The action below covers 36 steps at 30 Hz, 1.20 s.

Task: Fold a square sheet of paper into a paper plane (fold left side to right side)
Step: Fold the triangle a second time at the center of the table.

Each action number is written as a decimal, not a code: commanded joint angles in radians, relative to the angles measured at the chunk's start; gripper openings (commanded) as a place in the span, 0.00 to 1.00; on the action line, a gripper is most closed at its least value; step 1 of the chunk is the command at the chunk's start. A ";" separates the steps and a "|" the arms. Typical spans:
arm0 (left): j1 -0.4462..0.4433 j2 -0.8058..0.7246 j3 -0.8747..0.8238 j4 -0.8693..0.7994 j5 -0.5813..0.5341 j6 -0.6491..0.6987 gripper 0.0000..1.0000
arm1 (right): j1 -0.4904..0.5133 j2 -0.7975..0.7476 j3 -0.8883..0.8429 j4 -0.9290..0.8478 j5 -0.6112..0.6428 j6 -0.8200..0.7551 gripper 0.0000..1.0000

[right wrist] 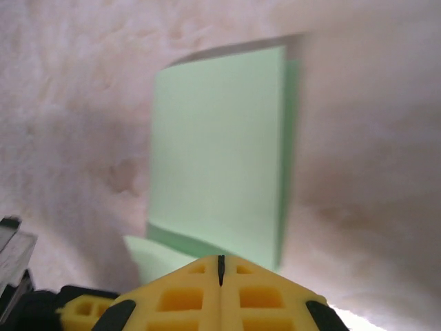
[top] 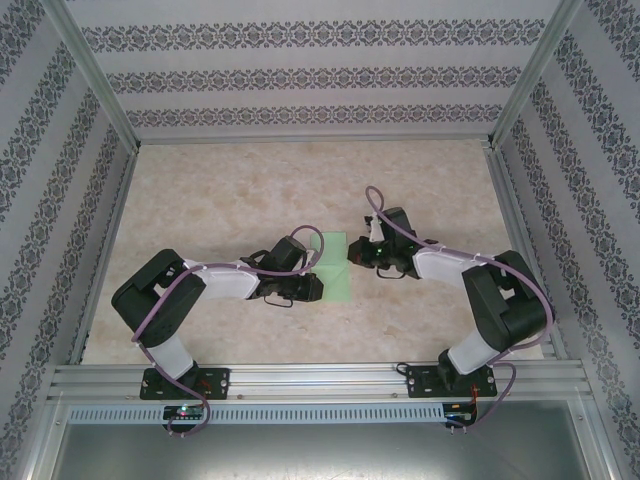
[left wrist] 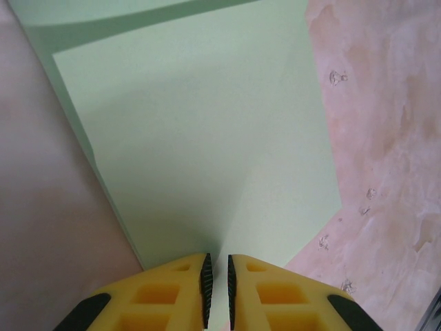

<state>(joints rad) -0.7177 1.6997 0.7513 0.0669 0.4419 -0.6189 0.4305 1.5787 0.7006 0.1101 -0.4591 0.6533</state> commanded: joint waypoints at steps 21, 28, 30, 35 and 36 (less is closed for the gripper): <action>0.001 -0.113 0.013 -0.139 0.076 -0.026 0.23 | 0.099 0.198 0.043 -0.010 -0.026 0.069 0.00; 0.001 -0.059 0.019 -0.119 0.072 -0.030 0.23 | 0.100 0.199 0.045 -0.019 -0.027 0.062 0.00; 0.001 -0.043 0.023 -0.129 0.049 -0.033 0.23 | 0.101 0.196 0.043 -0.024 -0.025 0.058 0.00; 0.003 -0.028 0.026 -0.138 0.011 -0.042 0.23 | 0.100 0.195 0.045 -0.032 -0.024 0.055 0.00; 0.003 -0.028 0.024 -0.139 0.005 -0.044 0.23 | 0.100 0.194 0.045 -0.032 -0.024 0.054 0.00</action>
<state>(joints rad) -0.7177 1.6634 0.7574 -0.0410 0.4858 -0.6449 0.5282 1.7466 0.7406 0.1390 -0.5137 0.7300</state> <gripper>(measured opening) 0.227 0.051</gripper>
